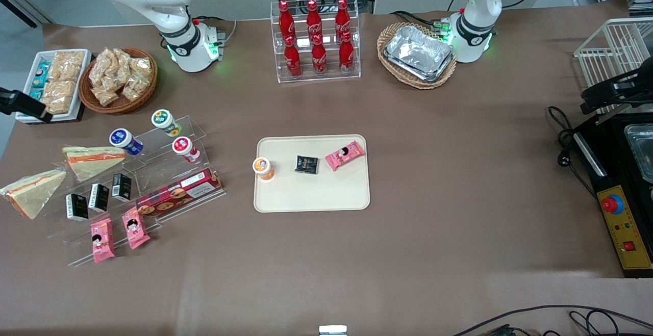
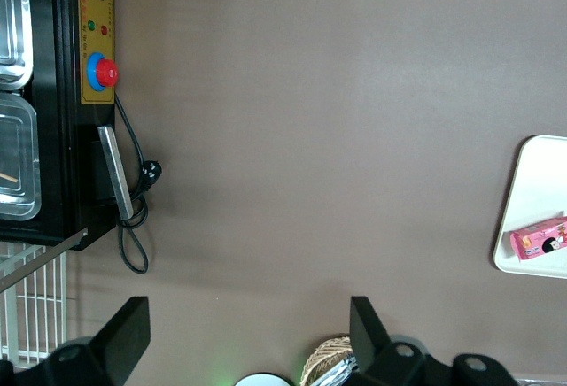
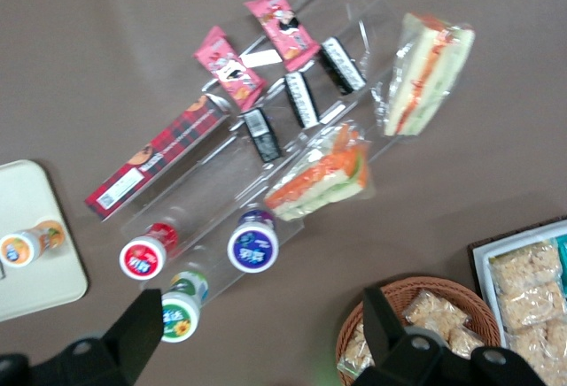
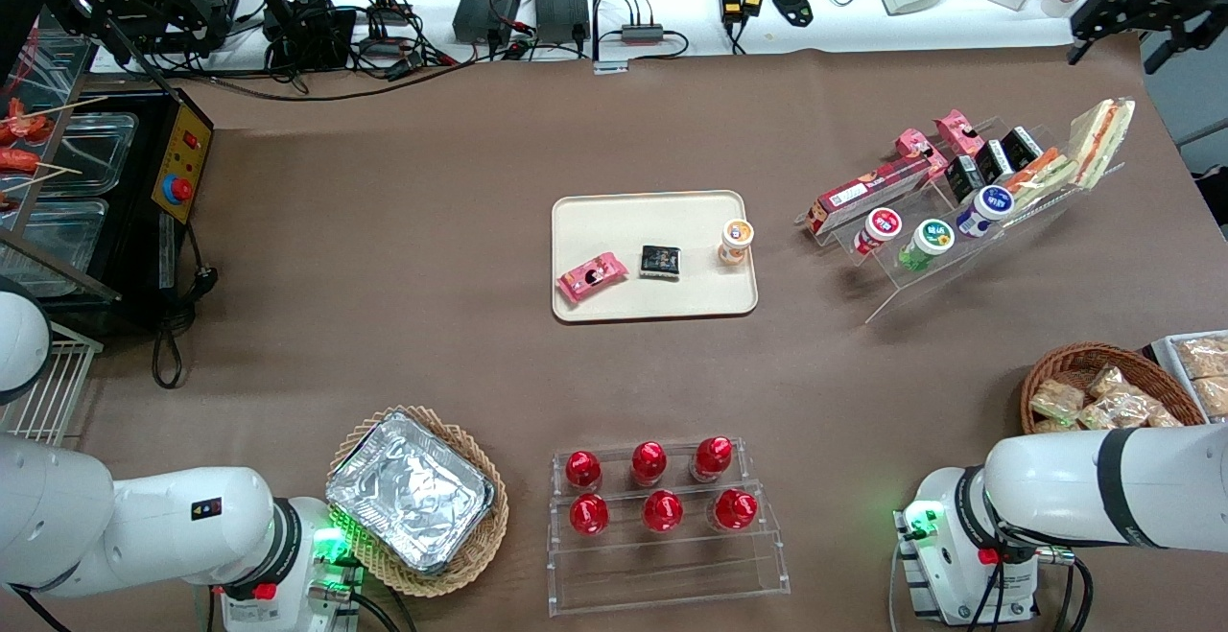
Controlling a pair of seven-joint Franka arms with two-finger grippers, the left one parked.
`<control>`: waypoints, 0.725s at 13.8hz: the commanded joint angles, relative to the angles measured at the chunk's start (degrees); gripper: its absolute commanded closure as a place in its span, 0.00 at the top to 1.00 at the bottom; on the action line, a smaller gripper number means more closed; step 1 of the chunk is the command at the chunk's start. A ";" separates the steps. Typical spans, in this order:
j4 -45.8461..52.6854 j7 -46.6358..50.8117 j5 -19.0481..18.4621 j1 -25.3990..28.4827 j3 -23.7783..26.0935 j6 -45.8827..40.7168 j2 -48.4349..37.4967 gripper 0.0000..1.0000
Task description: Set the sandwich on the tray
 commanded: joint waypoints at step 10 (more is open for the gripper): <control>1.46 -6.34 1.29 -13.76 -1.51 15.00 13.44 1.00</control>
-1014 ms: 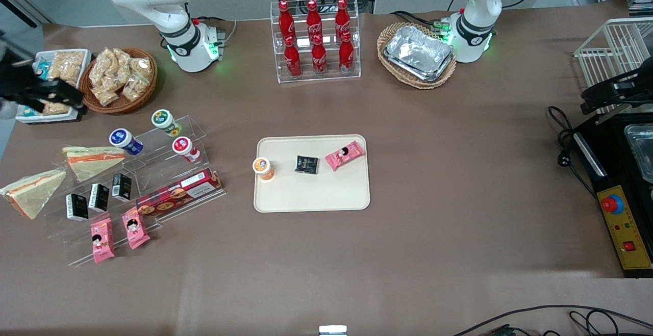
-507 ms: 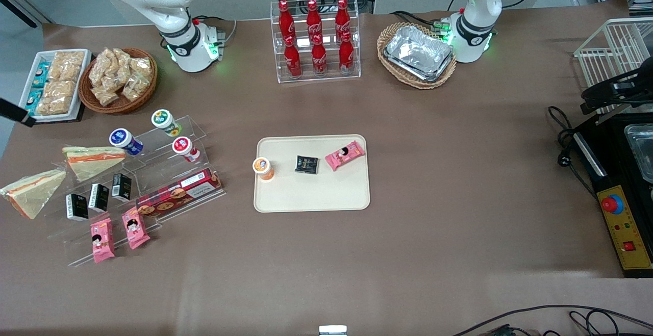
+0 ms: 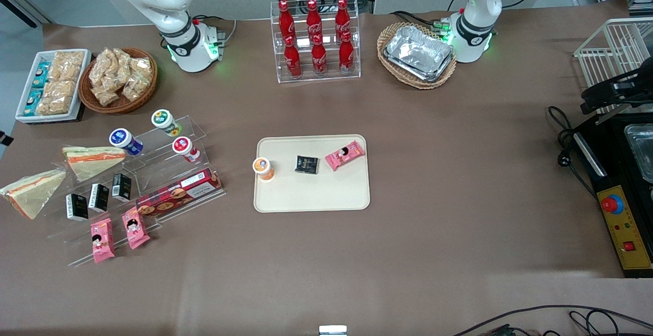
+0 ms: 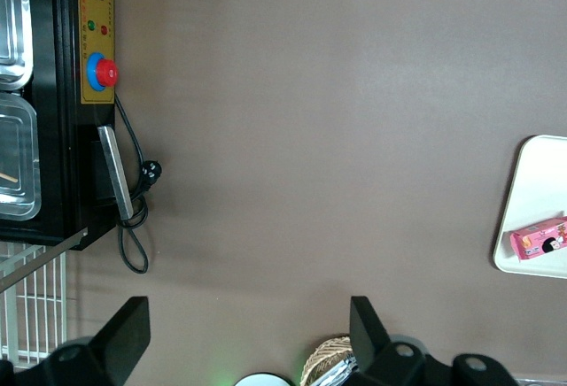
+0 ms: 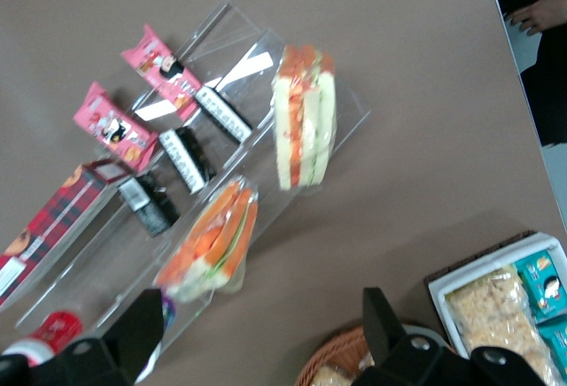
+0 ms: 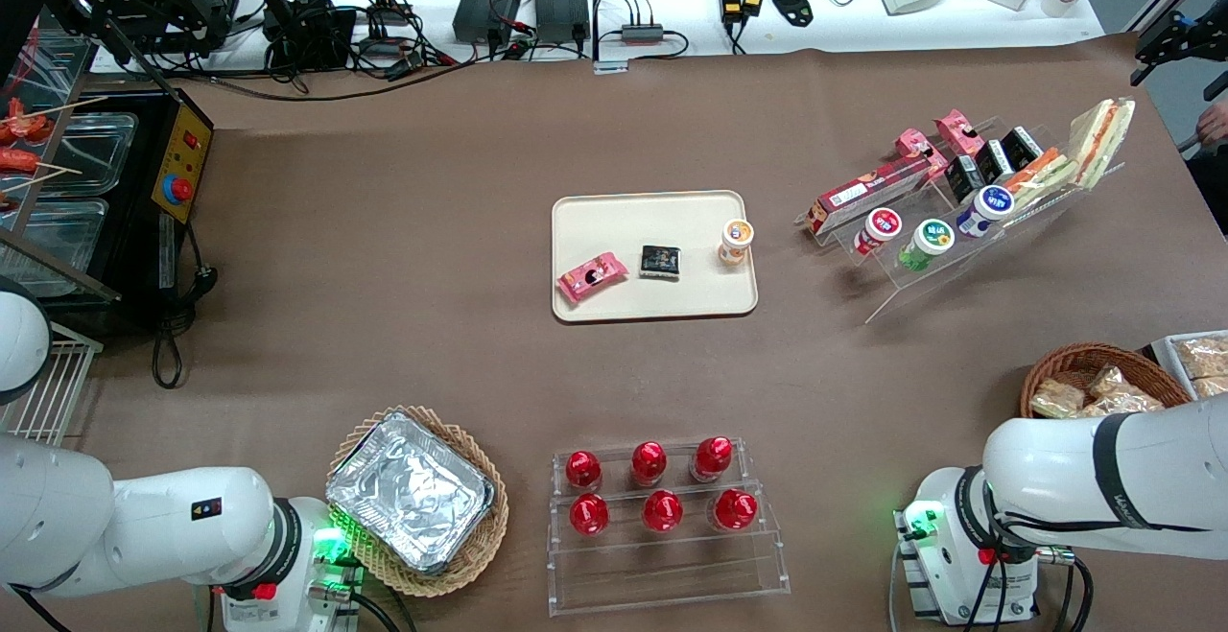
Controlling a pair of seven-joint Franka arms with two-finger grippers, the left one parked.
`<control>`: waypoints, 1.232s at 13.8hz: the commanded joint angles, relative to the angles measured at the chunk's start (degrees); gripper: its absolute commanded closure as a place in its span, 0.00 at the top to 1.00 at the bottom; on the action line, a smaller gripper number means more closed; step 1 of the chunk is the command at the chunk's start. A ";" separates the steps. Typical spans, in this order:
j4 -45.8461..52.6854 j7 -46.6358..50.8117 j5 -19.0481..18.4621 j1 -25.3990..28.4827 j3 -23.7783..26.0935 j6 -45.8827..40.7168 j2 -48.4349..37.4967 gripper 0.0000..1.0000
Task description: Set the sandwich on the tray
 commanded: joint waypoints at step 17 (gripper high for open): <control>1.48 -2.53 1.62 -1.09 -1.48 18.97 19.89 0.39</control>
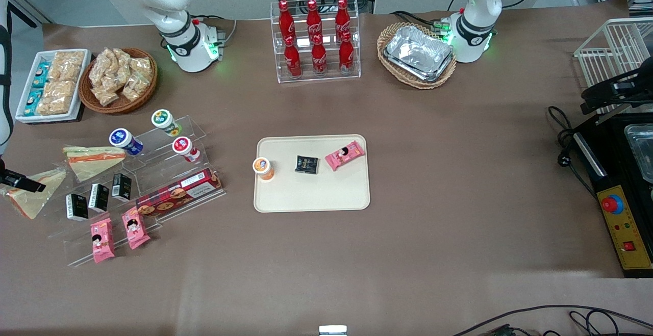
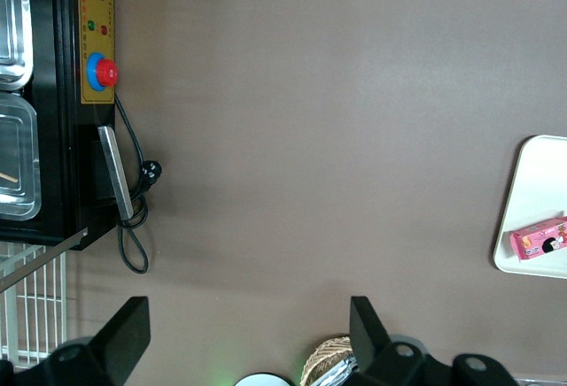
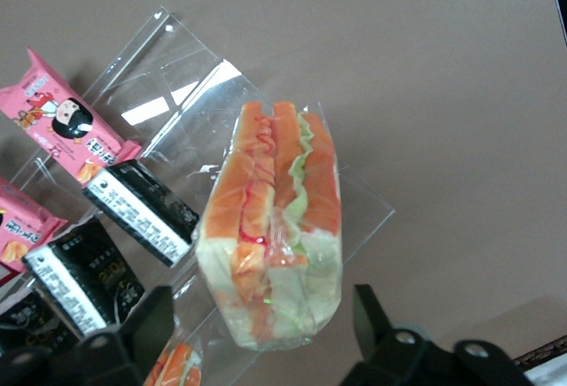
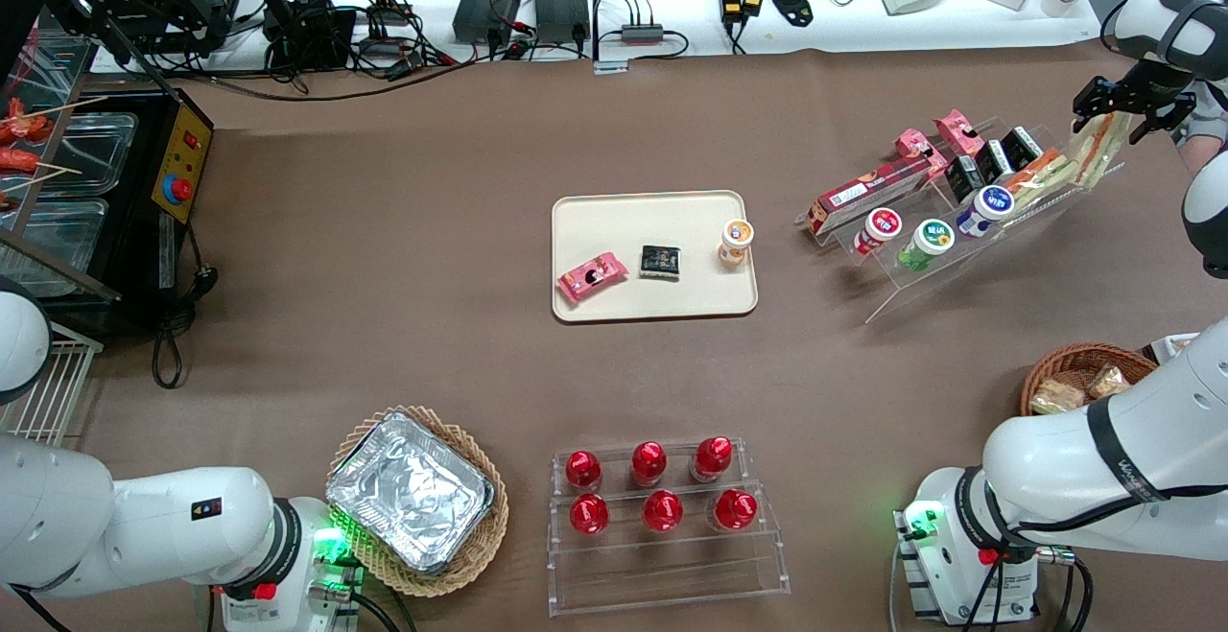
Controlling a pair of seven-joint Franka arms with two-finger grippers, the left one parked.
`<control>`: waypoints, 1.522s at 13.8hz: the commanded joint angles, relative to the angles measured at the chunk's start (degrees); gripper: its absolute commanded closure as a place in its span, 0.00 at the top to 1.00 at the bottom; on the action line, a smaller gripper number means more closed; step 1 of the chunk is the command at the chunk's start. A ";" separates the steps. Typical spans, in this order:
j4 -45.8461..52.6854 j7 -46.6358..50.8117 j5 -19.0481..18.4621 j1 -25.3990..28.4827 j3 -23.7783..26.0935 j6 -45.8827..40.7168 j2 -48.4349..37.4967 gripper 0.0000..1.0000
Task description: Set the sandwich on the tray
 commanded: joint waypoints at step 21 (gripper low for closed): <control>11.94 32.58 0.42 12.45 4.24 -29.36 -12.51 0.00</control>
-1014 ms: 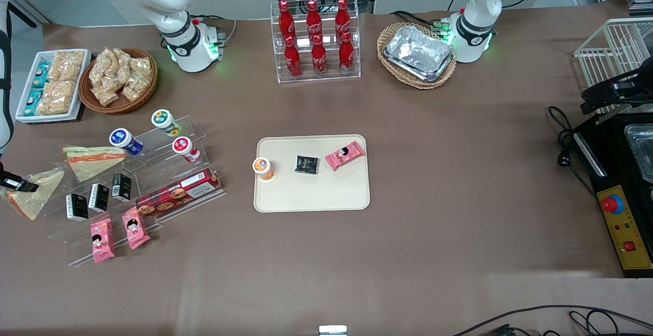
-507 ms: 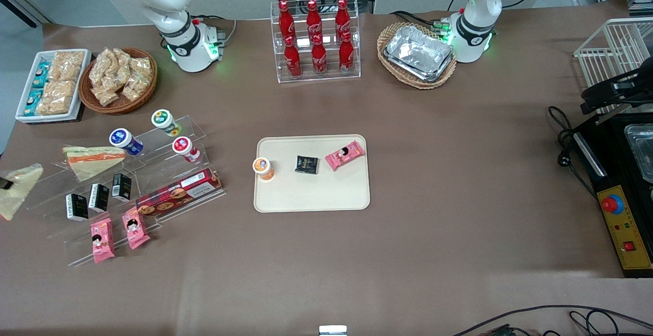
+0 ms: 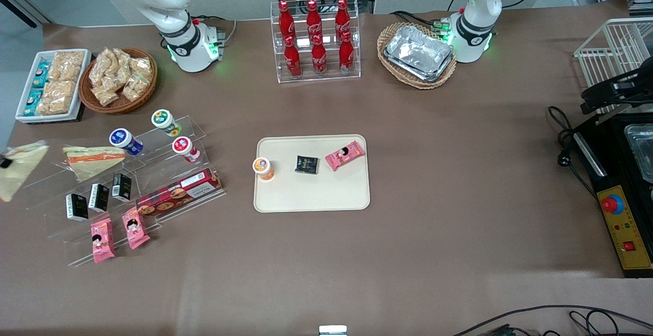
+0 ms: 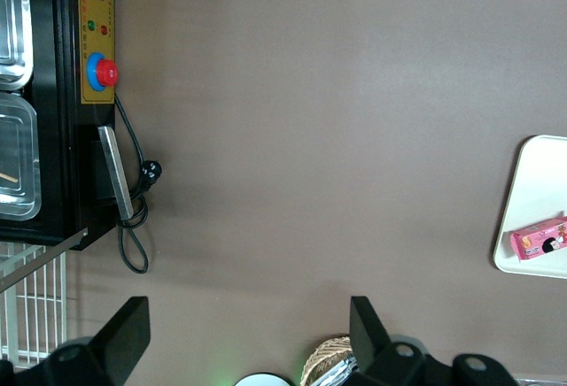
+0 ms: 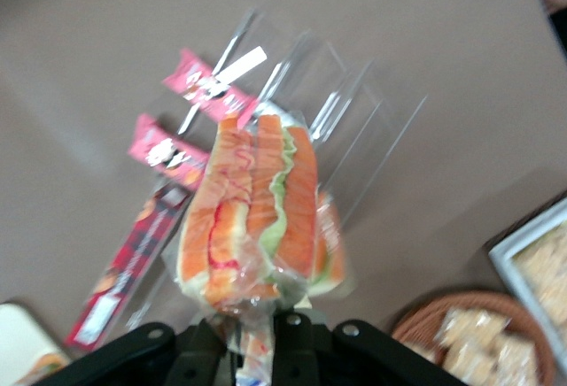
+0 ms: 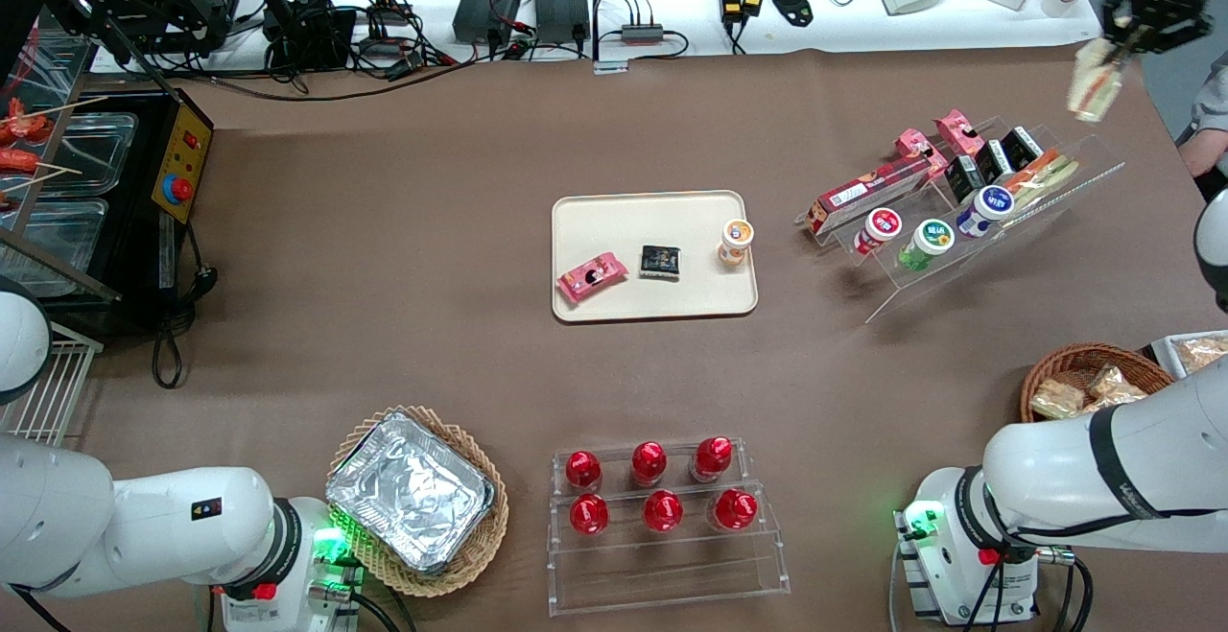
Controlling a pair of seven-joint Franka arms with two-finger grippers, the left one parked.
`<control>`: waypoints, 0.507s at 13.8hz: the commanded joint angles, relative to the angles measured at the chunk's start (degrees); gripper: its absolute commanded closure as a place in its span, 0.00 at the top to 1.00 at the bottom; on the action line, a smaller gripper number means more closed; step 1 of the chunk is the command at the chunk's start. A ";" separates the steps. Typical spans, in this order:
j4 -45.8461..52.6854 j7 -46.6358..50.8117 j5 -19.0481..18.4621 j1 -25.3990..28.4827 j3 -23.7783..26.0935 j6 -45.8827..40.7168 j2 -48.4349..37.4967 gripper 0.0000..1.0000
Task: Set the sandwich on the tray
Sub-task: 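Close the right gripper on the sandwich and lift it off the rack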
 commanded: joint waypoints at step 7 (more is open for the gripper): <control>-0.33 49.43 5.01 25.74 0.22 -6.36 -1.15 0.00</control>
